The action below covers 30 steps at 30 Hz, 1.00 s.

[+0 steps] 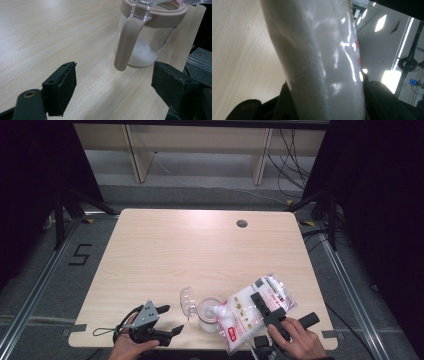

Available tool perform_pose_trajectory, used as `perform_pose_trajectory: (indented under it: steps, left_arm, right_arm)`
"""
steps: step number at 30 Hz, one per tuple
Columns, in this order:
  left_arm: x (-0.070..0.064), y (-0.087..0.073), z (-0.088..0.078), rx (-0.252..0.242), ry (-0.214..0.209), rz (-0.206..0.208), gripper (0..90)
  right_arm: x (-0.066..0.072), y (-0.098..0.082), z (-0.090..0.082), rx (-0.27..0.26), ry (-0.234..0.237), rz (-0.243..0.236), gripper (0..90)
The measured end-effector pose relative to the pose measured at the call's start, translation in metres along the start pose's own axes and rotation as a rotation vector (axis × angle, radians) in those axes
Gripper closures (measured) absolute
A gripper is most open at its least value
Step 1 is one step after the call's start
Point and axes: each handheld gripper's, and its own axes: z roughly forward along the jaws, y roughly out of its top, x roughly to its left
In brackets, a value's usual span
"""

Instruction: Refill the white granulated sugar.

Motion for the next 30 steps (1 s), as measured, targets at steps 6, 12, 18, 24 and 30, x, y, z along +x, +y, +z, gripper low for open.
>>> perform_pose_trajectory:
  steps: [6, 12, 18, 24, 30]
  left_arm:
    - [0.0010, 0.0003, -0.0013, 0.009, 0.011, 0.013, 19.6]
    - [0.0004, 0.0002, -0.0012, 0.006, 0.008, 0.007, 19.6]
    - [0.0013, 0.0002, -0.0008, 0.006, 0.003, 0.016, 19.6]
    - [0.0028, 0.0006, -0.0010, 0.006, 0.001, 0.035, 19.6]
    - [0.0024, 0.0005, -0.0002, 0.000, -0.001, 0.028, 19.6]
  right_arm:
    - [-0.0008, -0.0010, -0.0007, -0.003, -0.009, -0.004, 62.9]
    - [-0.0005, -0.0007, -0.0005, -0.001, -0.007, -0.001, 63.1]
    - [-0.0014, -0.0015, -0.0008, -0.001, -0.010, -0.007, 63.2]
    - [-0.0007, -0.0017, -0.0001, -0.003, -0.006, -0.004, 63.4]
    - [-0.0001, -0.0019, -0.0003, -0.001, -0.016, 0.003, 63.7]
